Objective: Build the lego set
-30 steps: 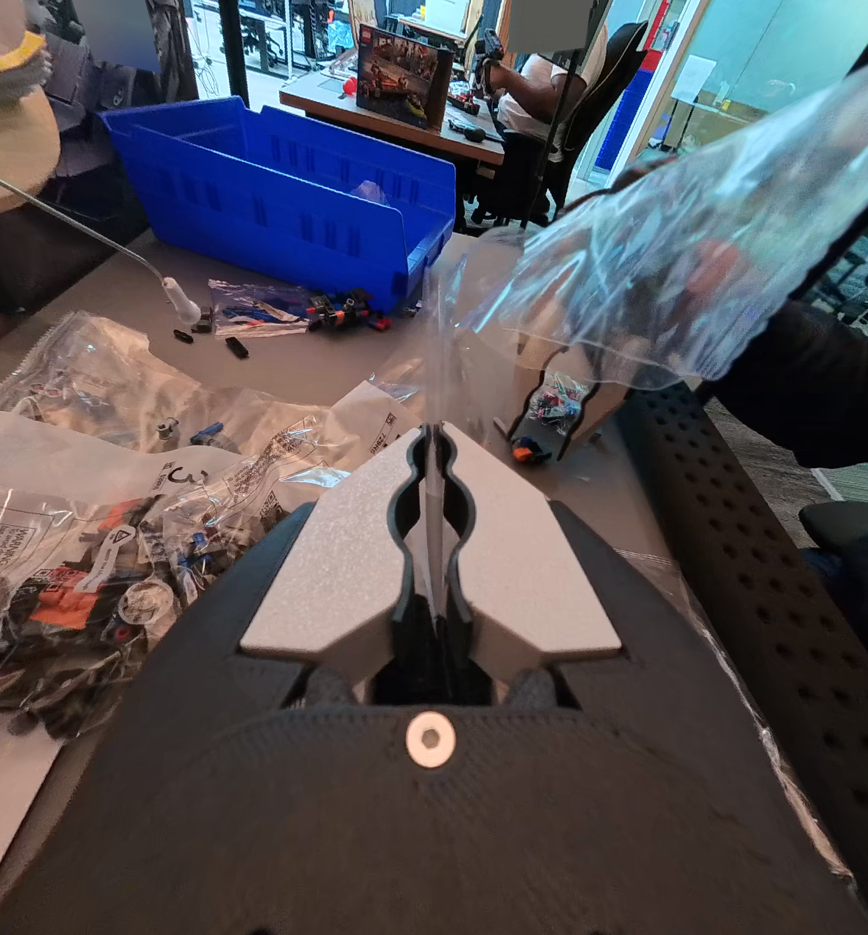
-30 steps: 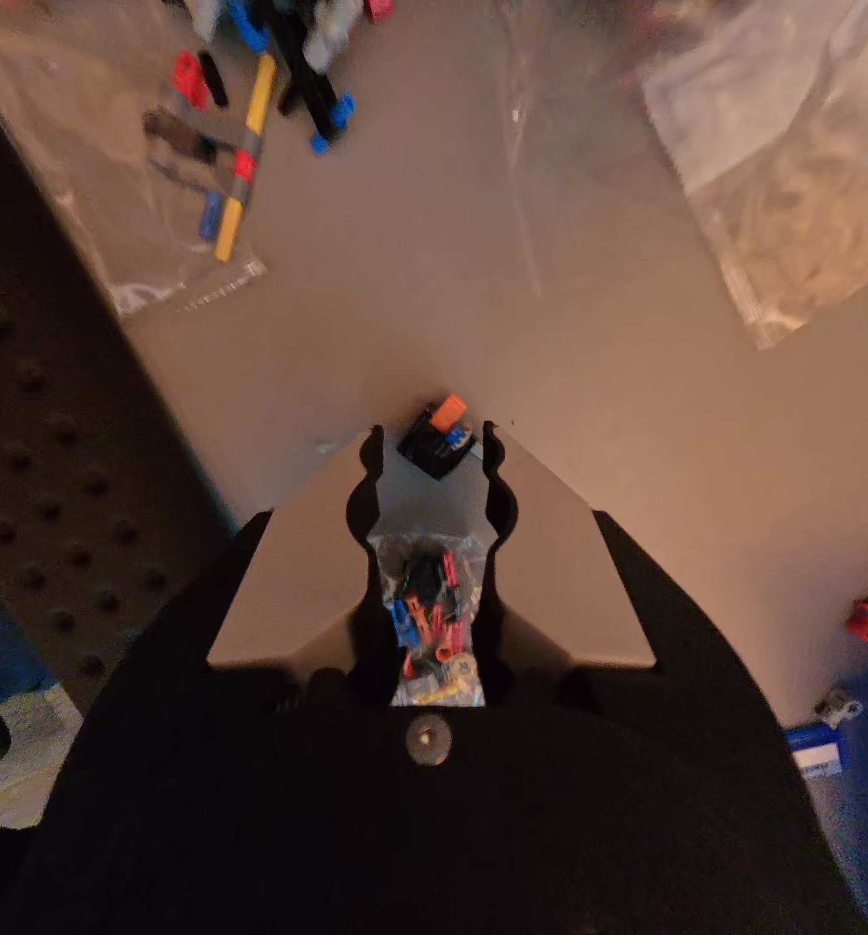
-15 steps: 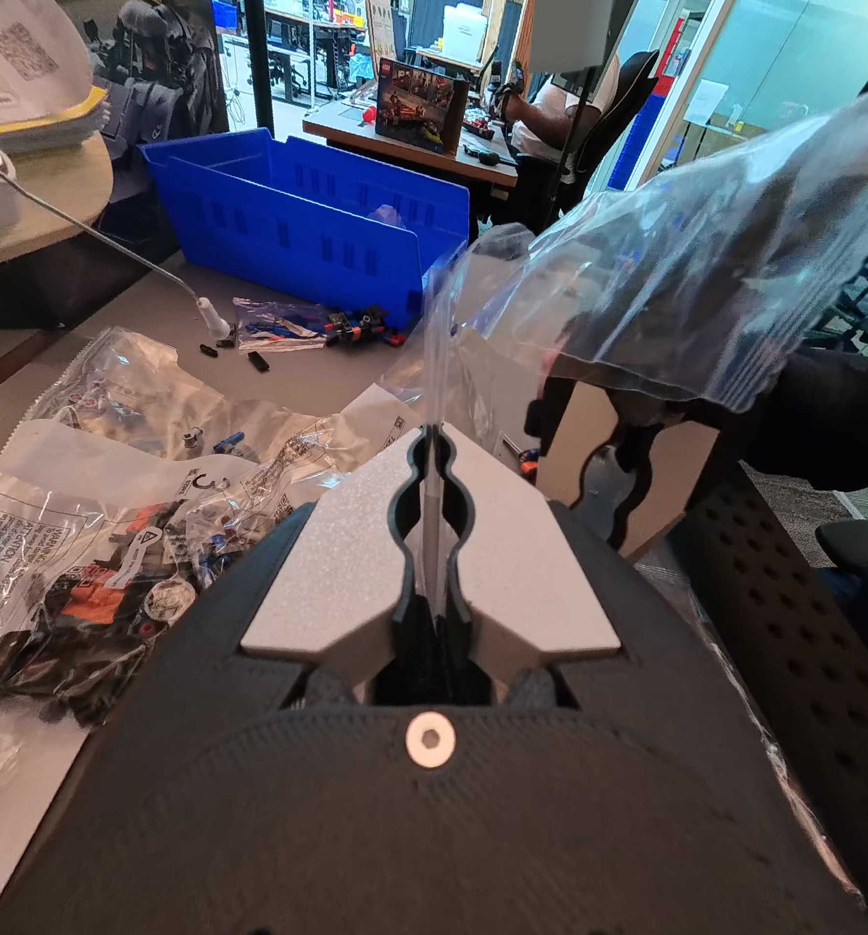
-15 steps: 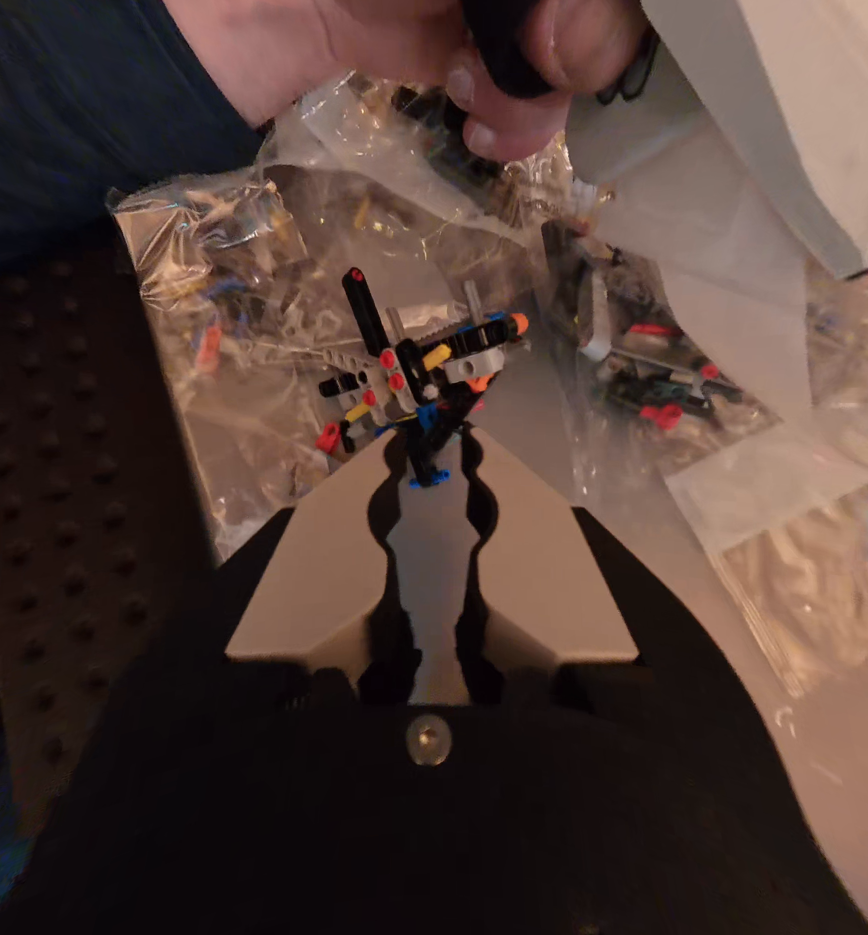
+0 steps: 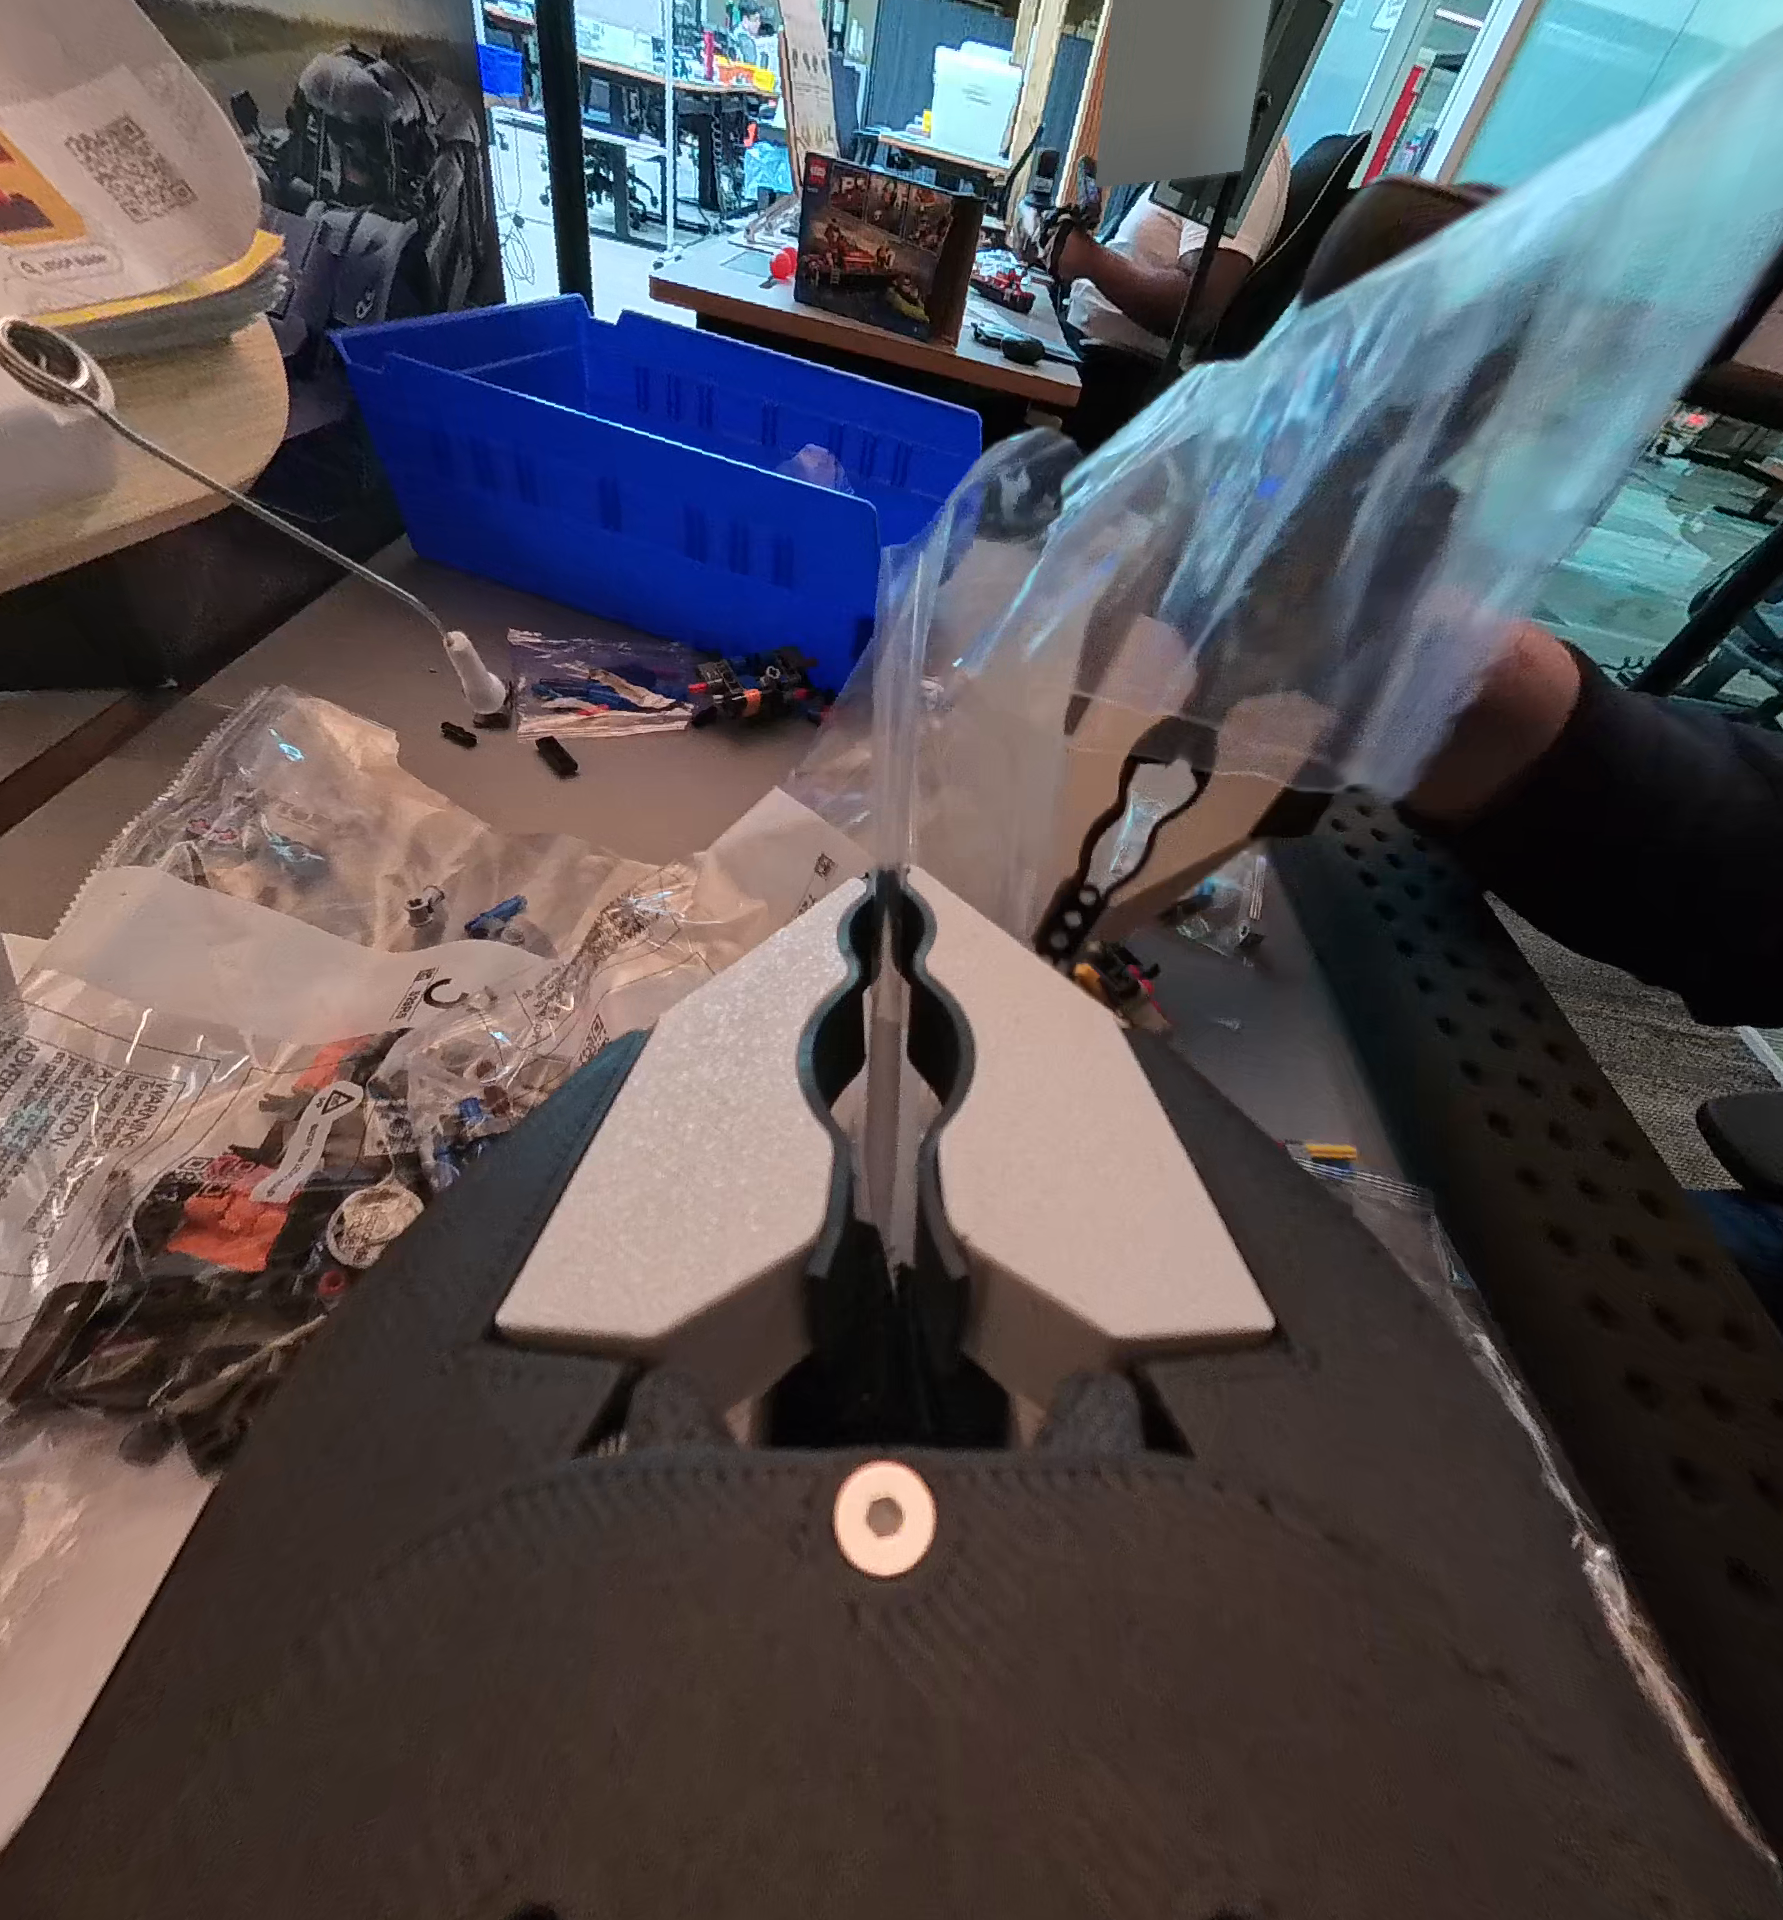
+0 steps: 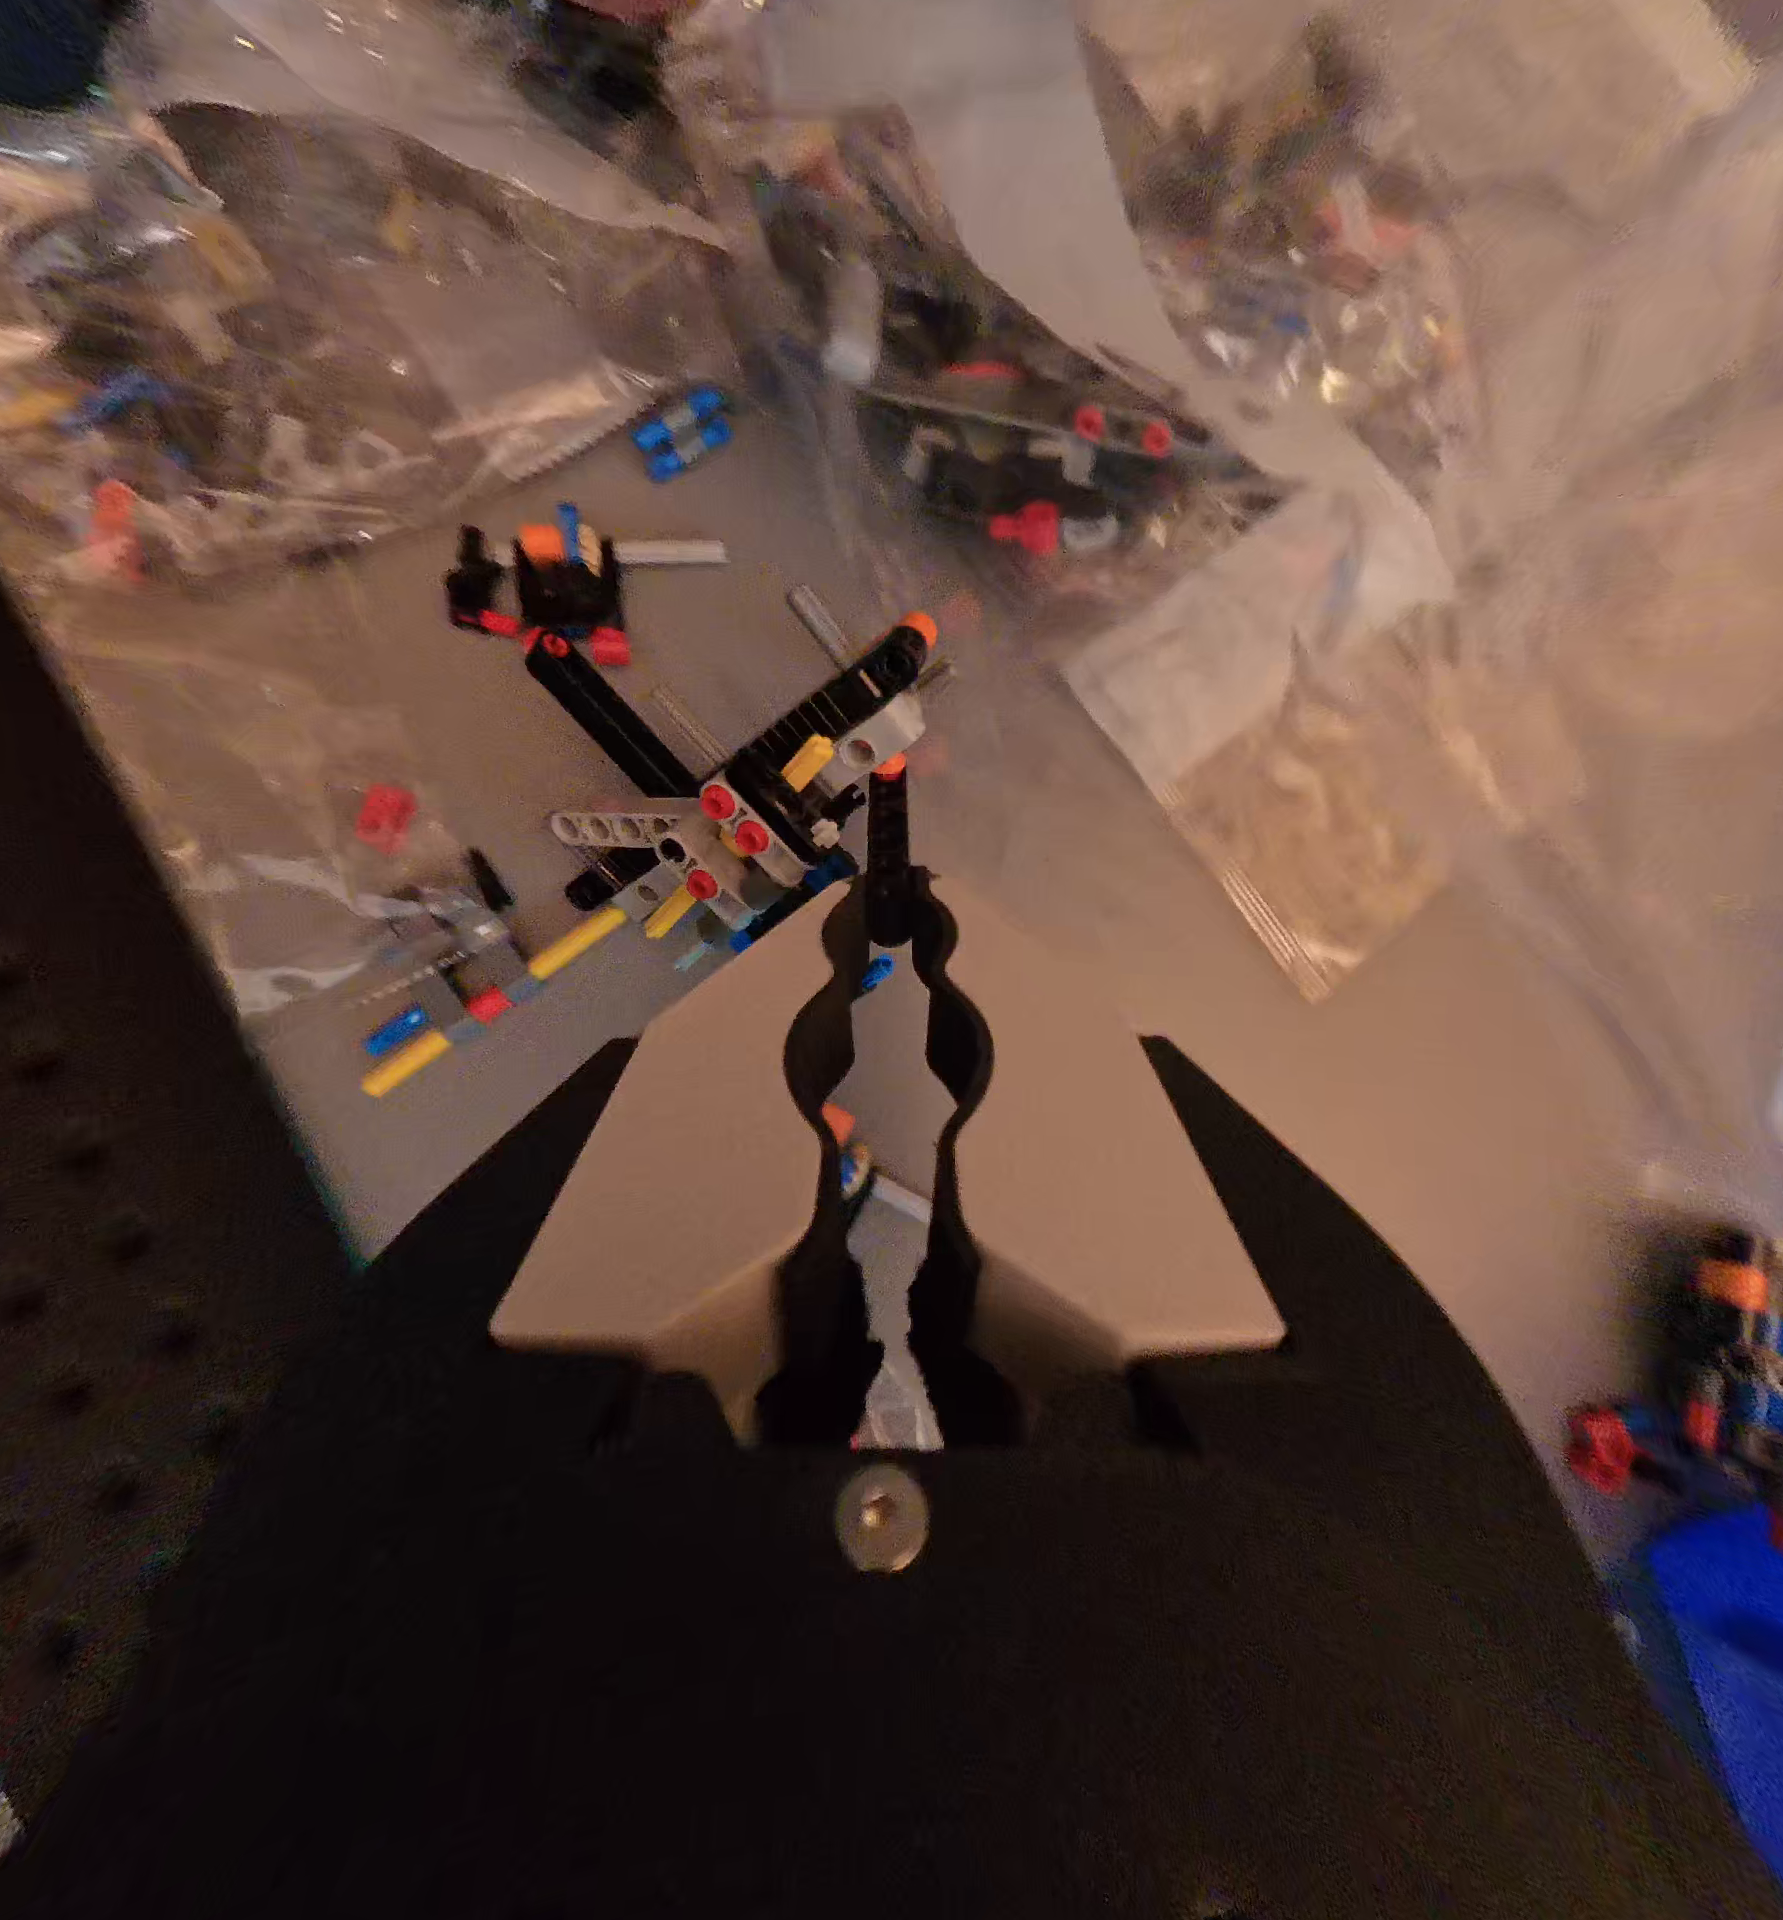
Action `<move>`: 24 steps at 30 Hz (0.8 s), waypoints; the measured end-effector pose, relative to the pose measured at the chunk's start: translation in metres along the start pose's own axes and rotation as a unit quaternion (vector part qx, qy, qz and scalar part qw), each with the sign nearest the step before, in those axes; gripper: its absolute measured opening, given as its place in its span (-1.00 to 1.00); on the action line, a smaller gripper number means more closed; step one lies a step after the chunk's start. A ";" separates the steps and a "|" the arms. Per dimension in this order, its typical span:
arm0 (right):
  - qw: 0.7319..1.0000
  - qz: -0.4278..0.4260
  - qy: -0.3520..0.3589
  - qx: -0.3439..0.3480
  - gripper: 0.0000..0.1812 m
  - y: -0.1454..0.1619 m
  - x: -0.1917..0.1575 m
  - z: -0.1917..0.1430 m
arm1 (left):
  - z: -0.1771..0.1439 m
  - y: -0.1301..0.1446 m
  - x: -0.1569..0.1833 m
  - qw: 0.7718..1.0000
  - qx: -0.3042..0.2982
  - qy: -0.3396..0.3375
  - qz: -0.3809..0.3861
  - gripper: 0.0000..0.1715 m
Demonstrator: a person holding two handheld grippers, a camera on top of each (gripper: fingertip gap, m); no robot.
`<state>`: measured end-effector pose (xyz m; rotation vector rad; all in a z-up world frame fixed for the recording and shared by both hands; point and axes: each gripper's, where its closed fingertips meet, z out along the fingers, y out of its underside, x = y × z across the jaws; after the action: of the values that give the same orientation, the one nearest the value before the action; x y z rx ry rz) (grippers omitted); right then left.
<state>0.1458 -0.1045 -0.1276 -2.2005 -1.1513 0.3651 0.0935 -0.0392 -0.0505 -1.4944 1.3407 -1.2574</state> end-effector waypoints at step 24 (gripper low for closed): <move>0.990 -0.118 -0.059 -0.047 -0.65 -0.075 -0.069 0.067 | -0.013 -0.007 -0.022 0.998 0.039 -0.040 -0.029 -1.00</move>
<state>0.0243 -0.1024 -0.1338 -2.1142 -1.5048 0.3497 0.0839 -0.0151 -0.0445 -1.5213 1.1909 -1.2590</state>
